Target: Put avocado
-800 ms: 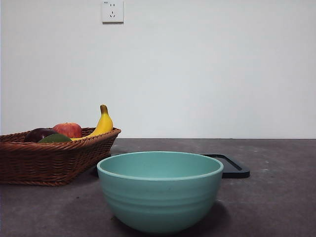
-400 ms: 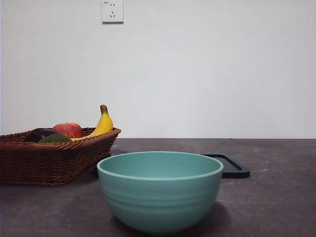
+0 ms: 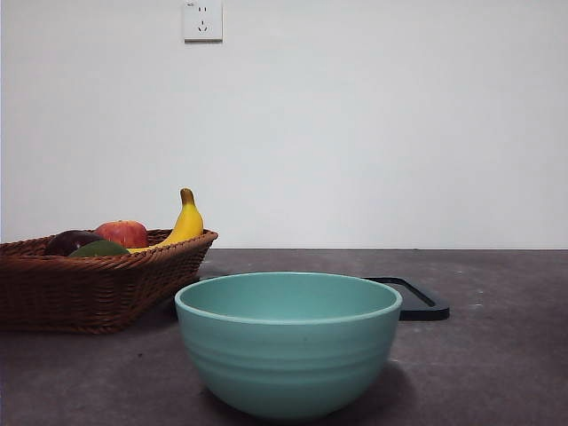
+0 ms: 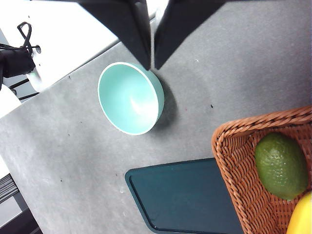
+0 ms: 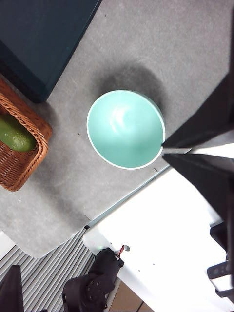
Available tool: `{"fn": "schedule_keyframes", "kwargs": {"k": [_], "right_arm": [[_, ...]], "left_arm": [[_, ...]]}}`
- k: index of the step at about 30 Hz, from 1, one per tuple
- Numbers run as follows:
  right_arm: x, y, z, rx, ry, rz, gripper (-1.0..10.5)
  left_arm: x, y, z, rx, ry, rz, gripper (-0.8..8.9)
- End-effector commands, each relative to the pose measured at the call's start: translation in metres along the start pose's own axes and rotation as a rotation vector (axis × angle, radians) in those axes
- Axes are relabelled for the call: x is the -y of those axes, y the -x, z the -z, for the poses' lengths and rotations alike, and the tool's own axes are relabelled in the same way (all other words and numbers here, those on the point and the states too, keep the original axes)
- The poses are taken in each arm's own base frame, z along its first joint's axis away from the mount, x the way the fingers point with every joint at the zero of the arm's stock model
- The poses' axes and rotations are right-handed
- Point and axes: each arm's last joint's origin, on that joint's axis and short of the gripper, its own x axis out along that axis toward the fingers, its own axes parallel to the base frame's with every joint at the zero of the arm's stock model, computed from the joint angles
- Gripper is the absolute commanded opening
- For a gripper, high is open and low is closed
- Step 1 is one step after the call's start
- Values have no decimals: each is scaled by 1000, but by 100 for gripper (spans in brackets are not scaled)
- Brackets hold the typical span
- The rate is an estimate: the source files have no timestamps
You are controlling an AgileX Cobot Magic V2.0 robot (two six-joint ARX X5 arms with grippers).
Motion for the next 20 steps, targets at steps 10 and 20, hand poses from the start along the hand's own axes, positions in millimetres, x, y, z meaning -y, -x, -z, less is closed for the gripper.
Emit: {"fn": "schedule_keyframes", "kwargs": {"k": [10,20], "right_arm": [[-2,2,-5,14,23,-4,413],[-2,2,-4,14,21,-4,413]], "left_arm": [[1,-1,-9,32,17,4,441],[-14,-30,-40,41,15,-83,436]]}}
